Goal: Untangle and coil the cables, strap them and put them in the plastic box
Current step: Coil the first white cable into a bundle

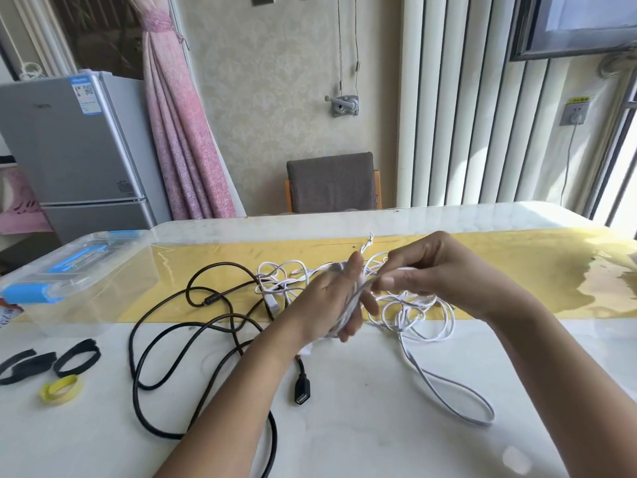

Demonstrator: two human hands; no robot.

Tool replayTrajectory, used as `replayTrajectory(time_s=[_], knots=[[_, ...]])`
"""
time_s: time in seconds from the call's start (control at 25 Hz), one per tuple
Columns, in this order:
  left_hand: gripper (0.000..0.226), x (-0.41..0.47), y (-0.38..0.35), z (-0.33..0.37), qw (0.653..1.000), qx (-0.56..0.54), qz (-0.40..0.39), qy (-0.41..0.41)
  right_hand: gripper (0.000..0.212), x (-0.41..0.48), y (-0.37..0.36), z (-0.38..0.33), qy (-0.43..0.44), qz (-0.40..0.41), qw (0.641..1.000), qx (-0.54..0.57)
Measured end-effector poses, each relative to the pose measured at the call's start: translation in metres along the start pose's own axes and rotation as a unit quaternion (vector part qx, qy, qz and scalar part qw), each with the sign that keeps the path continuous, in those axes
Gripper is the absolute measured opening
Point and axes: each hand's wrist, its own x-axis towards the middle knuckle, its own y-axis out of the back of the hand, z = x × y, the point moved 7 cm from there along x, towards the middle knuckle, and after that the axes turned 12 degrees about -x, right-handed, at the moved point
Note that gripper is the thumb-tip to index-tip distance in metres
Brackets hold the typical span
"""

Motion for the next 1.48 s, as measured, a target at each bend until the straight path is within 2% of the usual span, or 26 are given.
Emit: replayTrajectory(time_s=[0.12, 0.2, 0.24, 0.32, 0.44, 0.56, 0.72, 0.84, 0.92, 1.0, 1.08, 1.2, 1.36, 1.48], knots=[[0.081, -0.011, -0.032, -0.013, 0.979, -0.076, -0.139, 0.128, 0.033, -0.001, 0.024, 0.007, -0.013, 0.112, 0.994, 0.004], [0.073, -0.016, -0.041, -0.014, 0.956, -0.154, -0.192, 0.158, 0.048, -0.005, 0.043, 0.015, -0.026, 0.193, 0.981, 0.021], [0.068, -0.017, -0.044, -0.011, 0.938, -0.211, -0.223, 0.162, 0.049, -0.008, 0.052, 0.019, -0.033, 0.234, 0.971, 0.027], [0.058, -0.02, -0.046, 0.001, 0.884, -0.332, -0.294, 0.15, 0.039, -0.015, 0.065, 0.026, -0.057, 0.288, 0.955, 0.032], [0.047, -0.024, -0.04, 0.02, 0.806, -0.453, -0.366, 0.101, 0.013, -0.017, 0.064, 0.028, -0.093, 0.301, 0.949, -0.001], [0.041, -0.018, -0.024, 0.03, 0.755, -0.555, -0.347, 0.046, 0.007, -0.011, 0.051, 0.033, -0.109, 0.262, 0.954, -0.1], [0.051, -0.003, 0.009, 0.025, 0.72, -0.645, -0.254, -0.036, 0.007, 0.0, 0.031, 0.05, -0.134, 0.187, 0.956, -0.181], [0.043, 0.002, 0.036, 0.016, 0.689, -0.705, -0.138, -0.091, 0.022, 0.011, 0.002, 0.052, -0.094, 0.119, 0.949, -0.277], [0.035, 0.002, 0.057, 0.008, 0.702, -0.701, -0.003, -0.128, 0.027, 0.018, -0.021, 0.049, -0.053, 0.077, 0.941, -0.324], [0.038, -0.001, 0.072, 0.004, 0.712, -0.677, 0.104, -0.154, 0.028, 0.022, -0.039, 0.047, -0.027, 0.051, 0.932, -0.358], [0.048, -0.006, 0.08, 0.005, 0.725, -0.645, 0.175, -0.164, 0.038, 0.022, -0.051, 0.039, 0.01, 0.032, 0.92, -0.389], [0.049, -0.013, 0.091, 0.005, 0.756, -0.567, 0.283, -0.164, 0.047, 0.019, -0.056, 0.024, 0.048, 0.018, 0.917, -0.395], [0.051, -0.025, 0.1, 0.013, 0.803, -0.402, 0.387, -0.209, 0.053, 0.017, -0.063, 0.008, 0.097, 0.006, 0.909, -0.405], [0.048, -0.025, 0.092, 0.029, 0.866, -0.175, 0.389, -0.261, 0.038, 0.013, -0.064, -0.002, 0.118, 0.007, 0.904, -0.412]])
